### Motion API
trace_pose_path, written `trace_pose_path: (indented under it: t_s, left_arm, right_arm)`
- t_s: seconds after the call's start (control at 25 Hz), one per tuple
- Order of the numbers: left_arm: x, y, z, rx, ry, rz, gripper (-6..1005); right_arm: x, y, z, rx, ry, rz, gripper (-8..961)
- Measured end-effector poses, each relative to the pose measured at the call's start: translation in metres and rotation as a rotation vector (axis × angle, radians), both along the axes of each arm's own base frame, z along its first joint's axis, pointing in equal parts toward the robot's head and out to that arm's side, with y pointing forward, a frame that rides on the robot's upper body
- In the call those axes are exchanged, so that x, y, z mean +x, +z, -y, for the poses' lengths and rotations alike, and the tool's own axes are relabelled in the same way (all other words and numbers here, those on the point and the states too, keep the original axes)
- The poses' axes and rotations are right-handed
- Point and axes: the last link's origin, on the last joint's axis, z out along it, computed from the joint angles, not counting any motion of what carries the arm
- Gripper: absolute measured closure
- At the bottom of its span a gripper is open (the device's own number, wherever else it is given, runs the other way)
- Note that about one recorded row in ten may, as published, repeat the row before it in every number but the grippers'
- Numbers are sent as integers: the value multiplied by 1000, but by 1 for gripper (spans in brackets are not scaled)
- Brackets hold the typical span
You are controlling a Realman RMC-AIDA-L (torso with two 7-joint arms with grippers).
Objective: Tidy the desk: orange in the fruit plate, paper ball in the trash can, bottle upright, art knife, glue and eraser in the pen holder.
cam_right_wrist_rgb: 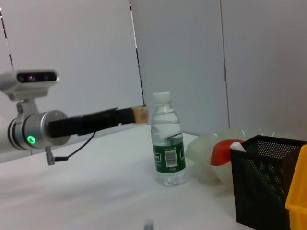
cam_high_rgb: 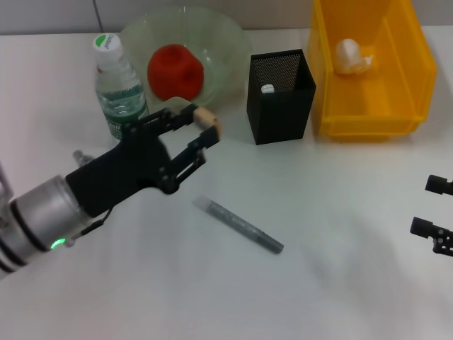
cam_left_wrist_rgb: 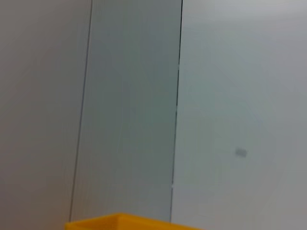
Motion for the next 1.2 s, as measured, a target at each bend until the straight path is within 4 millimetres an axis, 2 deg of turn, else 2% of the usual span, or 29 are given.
trace_pose_path:
  t_s: [0.56, 1.2]
  left_arm:
    - [55, -18, -66, -87, 32, -13, 583]
    - [73, -28, -94, -86, 78, -79, 584]
  right_arm:
    - [-2, 0, -4, -1, 4, 0, 192]
    - [-13, -5, -24, -10, 31, 2, 192]
